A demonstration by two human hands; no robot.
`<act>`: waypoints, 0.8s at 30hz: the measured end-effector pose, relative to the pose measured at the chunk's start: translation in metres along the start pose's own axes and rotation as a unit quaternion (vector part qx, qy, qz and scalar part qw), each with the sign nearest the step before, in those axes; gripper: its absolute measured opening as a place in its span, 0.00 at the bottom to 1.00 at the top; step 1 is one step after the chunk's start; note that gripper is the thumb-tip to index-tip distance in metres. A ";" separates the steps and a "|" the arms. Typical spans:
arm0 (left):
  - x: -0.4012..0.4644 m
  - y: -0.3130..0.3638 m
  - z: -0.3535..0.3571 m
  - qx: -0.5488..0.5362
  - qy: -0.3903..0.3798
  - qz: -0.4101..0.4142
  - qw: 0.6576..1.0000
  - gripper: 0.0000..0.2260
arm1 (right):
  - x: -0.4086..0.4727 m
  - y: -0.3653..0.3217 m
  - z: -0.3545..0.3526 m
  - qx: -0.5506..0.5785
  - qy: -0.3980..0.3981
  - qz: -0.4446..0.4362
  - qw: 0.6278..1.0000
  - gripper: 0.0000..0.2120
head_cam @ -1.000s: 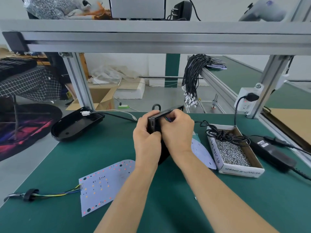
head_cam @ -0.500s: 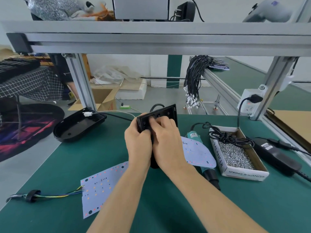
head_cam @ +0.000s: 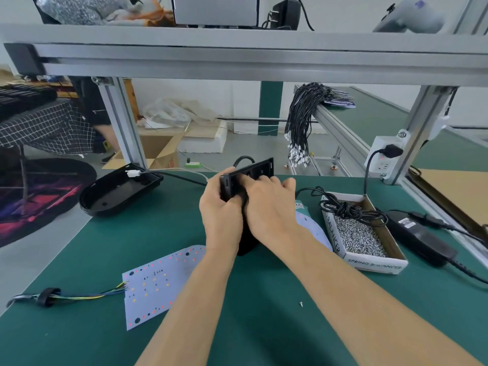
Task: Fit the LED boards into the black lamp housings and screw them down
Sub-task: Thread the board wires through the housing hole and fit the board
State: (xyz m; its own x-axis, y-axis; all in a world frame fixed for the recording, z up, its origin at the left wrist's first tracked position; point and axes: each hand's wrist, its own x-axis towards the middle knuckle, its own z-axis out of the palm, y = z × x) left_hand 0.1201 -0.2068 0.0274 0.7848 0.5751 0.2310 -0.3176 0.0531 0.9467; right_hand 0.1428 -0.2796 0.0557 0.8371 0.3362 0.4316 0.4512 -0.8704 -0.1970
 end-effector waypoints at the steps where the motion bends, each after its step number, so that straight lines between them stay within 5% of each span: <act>1: -0.001 0.000 0.000 -0.003 -0.005 0.004 1.000 0.20 | 0.003 0.002 -0.002 0.078 -0.024 0.018 0.997 0.18; 4: -0.002 0.000 -0.001 -0.026 -0.013 0.006 1.000 0.15 | 0.004 0.010 -0.004 0.333 -0.056 0.063 0.939 0.14; 7: -0.002 0.000 0.002 -0.018 0.011 0.024 0.999 0.13 | -0.003 0.009 -0.001 0.440 0.012 0.088 0.893 0.09; 11: 0.000 -0.005 -0.001 -0.013 -0.007 0.003 1.000 0.15 | 0.001 0.006 0.007 0.448 0.103 0.181 0.870 0.01; 18: -0.006 -0.003 0.005 -0.020 -0.049 -0.002 0.999 0.27 | 0.017 0.000 0.008 0.431 0.104 0.268 0.855 0.10; 22: 0.004 0.005 0.001 -0.053 0.000 -0.046 0.998 0.18 | 0.015 0.022 -0.006 0.537 -0.089 0.160 0.823 0.05; 24: 0.016 0.008 -0.011 -0.088 0.027 -0.096 0.991 0.11 | 0.008 0.044 -0.018 0.502 -0.072 0.075 0.859 0.09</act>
State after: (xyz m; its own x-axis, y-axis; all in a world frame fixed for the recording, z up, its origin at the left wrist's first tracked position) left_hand 0.1244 -0.1885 0.0359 0.8120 0.5827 0.0345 -0.2574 0.3045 0.9171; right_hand 0.1636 -0.3214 0.0670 0.9064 0.3504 0.2357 0.3133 -0.1837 -0.9317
